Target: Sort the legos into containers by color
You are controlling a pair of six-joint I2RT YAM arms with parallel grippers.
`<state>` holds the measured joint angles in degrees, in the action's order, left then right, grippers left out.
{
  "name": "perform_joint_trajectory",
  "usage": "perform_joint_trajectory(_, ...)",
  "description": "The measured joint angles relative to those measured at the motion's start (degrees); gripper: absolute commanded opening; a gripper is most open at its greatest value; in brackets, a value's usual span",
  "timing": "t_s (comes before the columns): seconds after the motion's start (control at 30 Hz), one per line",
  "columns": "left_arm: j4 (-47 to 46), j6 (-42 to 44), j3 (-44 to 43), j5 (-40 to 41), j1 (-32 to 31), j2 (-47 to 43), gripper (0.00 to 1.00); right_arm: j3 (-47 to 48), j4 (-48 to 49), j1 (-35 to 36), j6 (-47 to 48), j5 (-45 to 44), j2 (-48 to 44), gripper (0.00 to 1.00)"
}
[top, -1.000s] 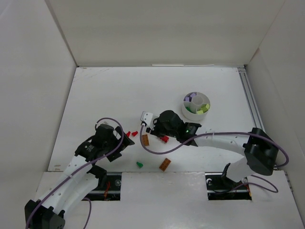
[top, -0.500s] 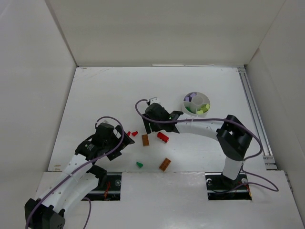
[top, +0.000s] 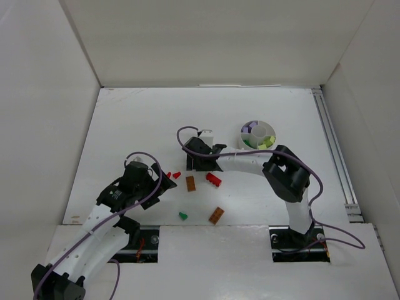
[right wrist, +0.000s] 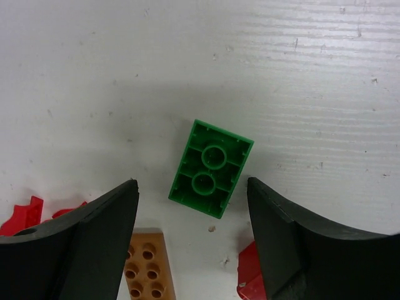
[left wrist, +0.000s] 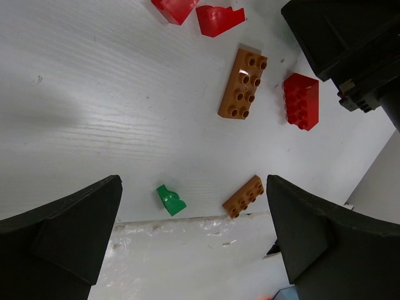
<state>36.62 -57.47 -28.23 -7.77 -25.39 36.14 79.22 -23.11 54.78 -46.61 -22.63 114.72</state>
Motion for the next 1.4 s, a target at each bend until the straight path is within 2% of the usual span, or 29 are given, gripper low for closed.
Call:
perform_joint_trajectory(0.13,0.0,0.22,0.0,-0.13,0.0,0.0,1.0,0.63,-0.11,0.0,-2.56,-1.95,0.68,0.66)
perform_joint_trajectory(0.23,0.0,0.42,0.0,-0.17,0.0,0.0,1.0,1.57,-0.37,-0.02,-3.74,-3.41,1.62,0.51)
perform_joint_trajectory(0.27,0.0,0.44,0.0,-0.17,0.0,0.0,1.0,2.05,-0.59,-0.02,-3.96,-3.98,2.05,0.41)
perform_joint_trajectory(0.3,0.02,0.44,-0.02,-0.17,0.0,0.0,1.0,2.62,-0.76,-0.02,-4.17,-4.46,2.54,0.35)
perform_joint_trajectory(0.37,0.02,0.46,-0.11,-0.17,0.0,0.0,1.0,3.67,-0.81,-0.02,-4.61,-5.44,3.23,0.28)
perform_joint_trajectory(0.43,0.02,0.48,-0.26,-0.17,0.0,0.0,1.0,3.67,-0.87,-0.11,-4.55,-6.32,3.32,0.25)
perform_joint_trajectory(0.57,-0.04,0.68,-0.44,-0.17,0.0,0.0,1.0,-1.03,2.82,-0.39,1.22,-8.0,0.04,0.25)
perform_joint_trajectory(0.7,-0.13,1.46,-0.46,-0.2,0.0,0.13,1.0,-10.75,8.17,-2.03,13.9,-9.9,-11.63,0.25)
perform_joint_trajectory(0.93,-1.18,2.54,-0.83,-0.2,0.0,2.12,1.0,-15.37,15.1,-11.61,33.05,-13.25,-29.46,0.24)
perform_joint_trajectory(1.03,-1.77,2.97,-1.03,-0.35,0.0,3.28,1.0,-16.2,16.48,-15.02,40.65,-13.75,-30.67,0.25)
perform_joint_trajectory(1.17,-2.21,3.21,-1.07,-0.63,0.0,5.14,1.0,-17.79,16.26,-15.37,48.94,-13.88,-29.16,0.25)
perform_joint_trajectory(1.4,-2.84,3.65,-1.36,-0.63,0.0,6.34,1.0,-18.34,15.45,-16.02,52.81,-16.7,-25.77,0.25)
